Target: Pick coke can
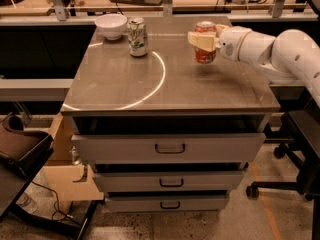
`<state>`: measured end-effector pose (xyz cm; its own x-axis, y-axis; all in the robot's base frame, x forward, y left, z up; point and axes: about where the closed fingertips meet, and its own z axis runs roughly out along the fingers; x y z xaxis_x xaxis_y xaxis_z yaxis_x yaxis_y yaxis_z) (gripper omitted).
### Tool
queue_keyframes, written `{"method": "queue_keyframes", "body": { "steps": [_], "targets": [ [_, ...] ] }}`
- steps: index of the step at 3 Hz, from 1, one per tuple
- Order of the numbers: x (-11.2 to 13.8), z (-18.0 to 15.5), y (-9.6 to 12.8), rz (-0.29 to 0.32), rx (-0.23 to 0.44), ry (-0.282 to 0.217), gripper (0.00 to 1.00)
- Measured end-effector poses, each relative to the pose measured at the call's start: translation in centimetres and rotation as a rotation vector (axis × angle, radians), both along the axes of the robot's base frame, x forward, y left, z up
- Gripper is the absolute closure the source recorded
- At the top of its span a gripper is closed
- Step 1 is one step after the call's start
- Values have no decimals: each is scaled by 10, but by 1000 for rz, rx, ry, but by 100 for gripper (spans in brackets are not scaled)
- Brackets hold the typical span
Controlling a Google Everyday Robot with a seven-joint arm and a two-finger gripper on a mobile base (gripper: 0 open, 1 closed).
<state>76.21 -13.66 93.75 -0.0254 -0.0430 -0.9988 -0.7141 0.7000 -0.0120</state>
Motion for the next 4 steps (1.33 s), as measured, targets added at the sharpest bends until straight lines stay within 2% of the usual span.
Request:
{"method": "queue_keyframes", "body": {
  "steps": [2, 4],
  "targets": [
    [-10, 92, 20, 72, -27, -78, 100],
    [-23, 155, 28, 88, -60, -198, 100]
  ]
}}
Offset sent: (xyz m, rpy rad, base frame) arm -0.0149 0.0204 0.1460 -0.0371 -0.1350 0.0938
